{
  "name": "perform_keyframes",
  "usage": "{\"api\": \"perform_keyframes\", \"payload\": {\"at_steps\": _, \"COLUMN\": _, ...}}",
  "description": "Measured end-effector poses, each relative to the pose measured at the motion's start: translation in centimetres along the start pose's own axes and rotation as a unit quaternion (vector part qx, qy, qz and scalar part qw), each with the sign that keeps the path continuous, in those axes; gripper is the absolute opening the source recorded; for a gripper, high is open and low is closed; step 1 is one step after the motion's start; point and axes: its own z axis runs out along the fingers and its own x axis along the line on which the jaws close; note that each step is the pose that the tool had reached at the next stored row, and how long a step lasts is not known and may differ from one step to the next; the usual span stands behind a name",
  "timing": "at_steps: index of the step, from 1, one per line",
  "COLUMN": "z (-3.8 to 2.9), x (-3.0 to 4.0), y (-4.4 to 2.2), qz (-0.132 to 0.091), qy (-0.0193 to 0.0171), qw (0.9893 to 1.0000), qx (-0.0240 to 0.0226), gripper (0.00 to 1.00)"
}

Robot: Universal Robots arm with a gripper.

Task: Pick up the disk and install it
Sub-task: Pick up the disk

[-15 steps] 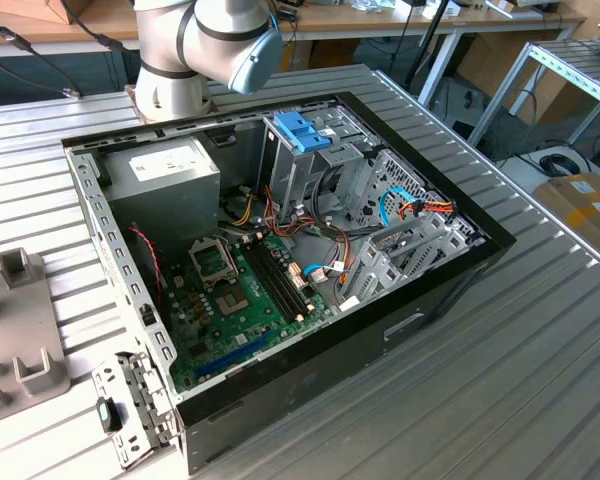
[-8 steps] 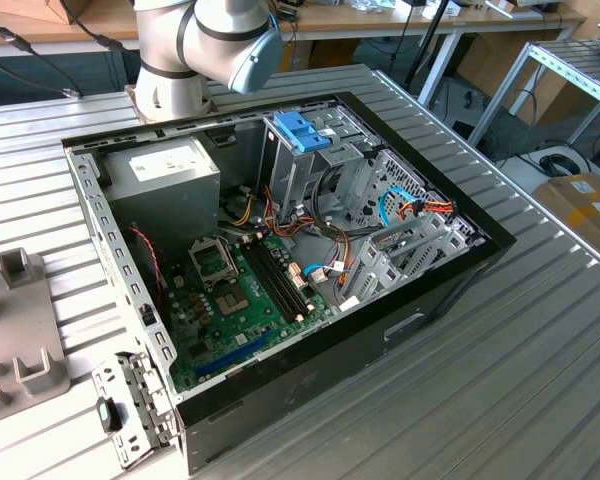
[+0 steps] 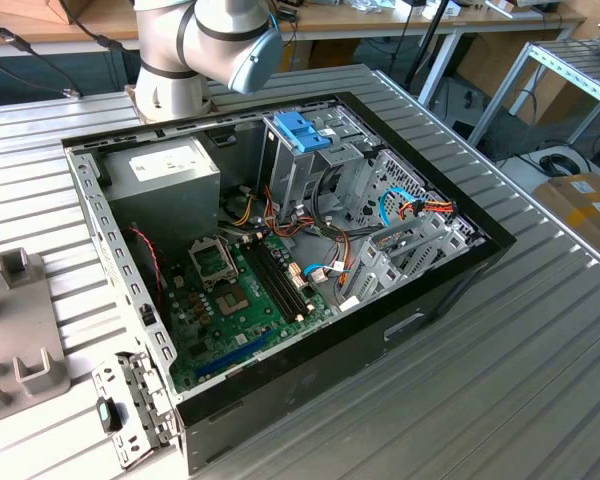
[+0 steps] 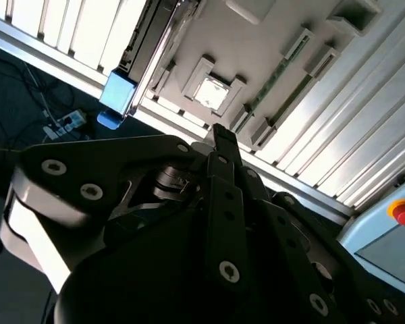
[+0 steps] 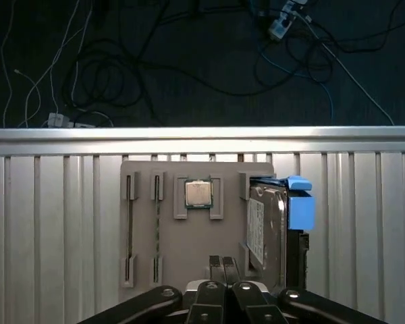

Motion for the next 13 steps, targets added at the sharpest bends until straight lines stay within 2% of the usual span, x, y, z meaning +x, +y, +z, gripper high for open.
{"api": "perform_keyframes", "payload": {"at_steps": 2, "z": 0.04, "x": 0.0, "y": 0.0, "qz": 0.021, "qy": -0.0009, "qw": 0.9998, "qx": 0.0005, "gripper": 0.11}}
{"api": "perform_keyframes", "payload": {"at_steps": 4, "z": 0.07, "x": 0.0, "y": 0.0, "qz": 0.04, "qy": -0.0017, "qw": 0.9992, "qx": 0.0009, "gripper": 0.11}}
{"api": "perform_keyframes", "payload": {"at_steps": 5, "z": 0.08, "x": 0.0, "y": 0.0, "qz": 0.053, "qy": -0.0022, "qw": 0.9986, "qx": 0.0013, "gripper": 0.11}}
{"api": "perform_keyframes", "payload": {"at_steps": 13, "z": 0.08, "x": 0.01, "y": 0.0, "qz": 0.056, "qy": -0.0024, "qw": 0.9984, "qx": 0.0013, "gripper": 0.11}}
